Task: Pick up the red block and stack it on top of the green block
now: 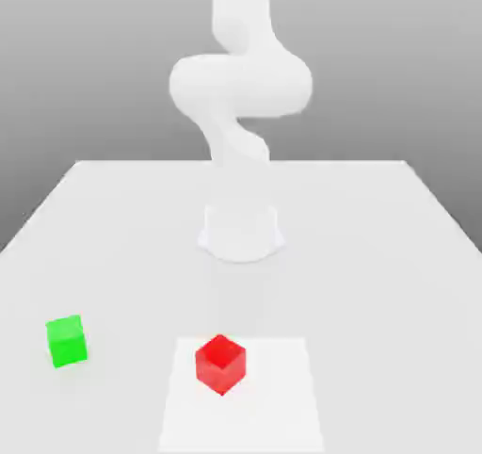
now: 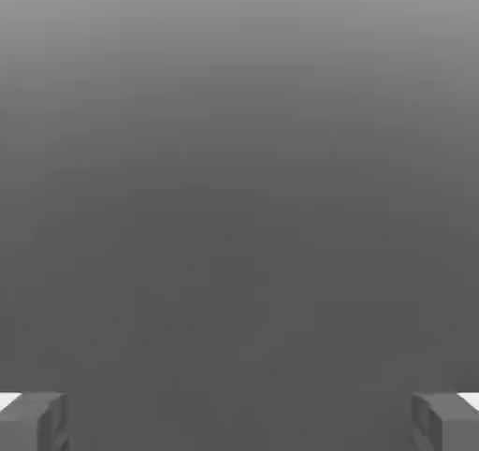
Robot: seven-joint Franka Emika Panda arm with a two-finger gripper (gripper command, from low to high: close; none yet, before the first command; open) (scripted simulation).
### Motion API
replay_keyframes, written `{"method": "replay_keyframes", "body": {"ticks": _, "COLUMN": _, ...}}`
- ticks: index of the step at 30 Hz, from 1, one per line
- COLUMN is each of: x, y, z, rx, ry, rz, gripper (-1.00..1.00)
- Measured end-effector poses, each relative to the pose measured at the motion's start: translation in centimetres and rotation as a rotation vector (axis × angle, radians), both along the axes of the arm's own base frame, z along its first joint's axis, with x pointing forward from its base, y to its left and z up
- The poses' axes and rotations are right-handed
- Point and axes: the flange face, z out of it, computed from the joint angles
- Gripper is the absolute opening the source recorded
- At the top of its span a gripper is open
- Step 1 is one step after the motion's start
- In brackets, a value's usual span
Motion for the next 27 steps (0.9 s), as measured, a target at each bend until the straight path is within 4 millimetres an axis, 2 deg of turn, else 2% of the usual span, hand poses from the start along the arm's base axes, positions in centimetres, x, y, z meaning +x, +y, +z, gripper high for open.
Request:
{"method": "replay_keyframes", "body": {"ticks": 4, "x": 4.5, "y": -0.6, "z": -9.9, "rx": -0.115, "ry": 0.157, "rz": 0.130, "gripper": 0.00}}
{"method": "replay_keyframes", "body": {"ticks": 6, "x": 5.7, "y": -0.9, "z": -14.9, "rx": -0.160, "ry": 0.233, "rz": 0.200, "gripper": 0.00}}
{"method": "replay_keyframes", "body": {"ticks": 9, "x": 6.5, "y": -1.5, "z": -22.2, "rx": -0.213, "ry": 0.343, "rz": 0.310, "gripper": 0.00}}
{"method": "replay_keyframes", "body": {"ticks": 13, "x": 5.7, "y": -2.1, "z": -31.6, "rx": -0.259, "ry": 0.481, "rz": 0.469, "gripper": 0.00}}
{"method": "replay_keyframes", "body": {"ticks": 18, "x": 2.0, "y": -2.5, "z": -42.2, "rx": -0.276, "ry": 0.639, "rz": 0.685, "gripper": 0.00}}
{"method": "replay_keyframes", "body": {"ticks": 20, "x": 0.8, "y": -2.5, "z": -45.2, "rx": -0.273, "ry": 0.672, "rz": 0.737, "gripper": 0.00}}
{"method": "replay_keyframes", "body": {"ticks": 25, "x": 0.5, "y": -2.6, "z": -50.5, "rx": -0.273, "ry": 0.683, "rz": 0.754, "gripper": 0.00}}
{"method": "replay_keyframes", "body": {"ticks": 26, "x": 0.4, "y": -2.6, "z": -51.3, "rx": -0.273, "ry": 0.683, "rz": 0.754, "gripper": -1.00}}
{"method": "replay_keyframes", "body": {"ticks": 27, "x": 0.4, "y": -2.6, "z": -51.3, "rx": -0.273, "ry": 0.683, "rz": 0.754, "gripper": -1.00}}
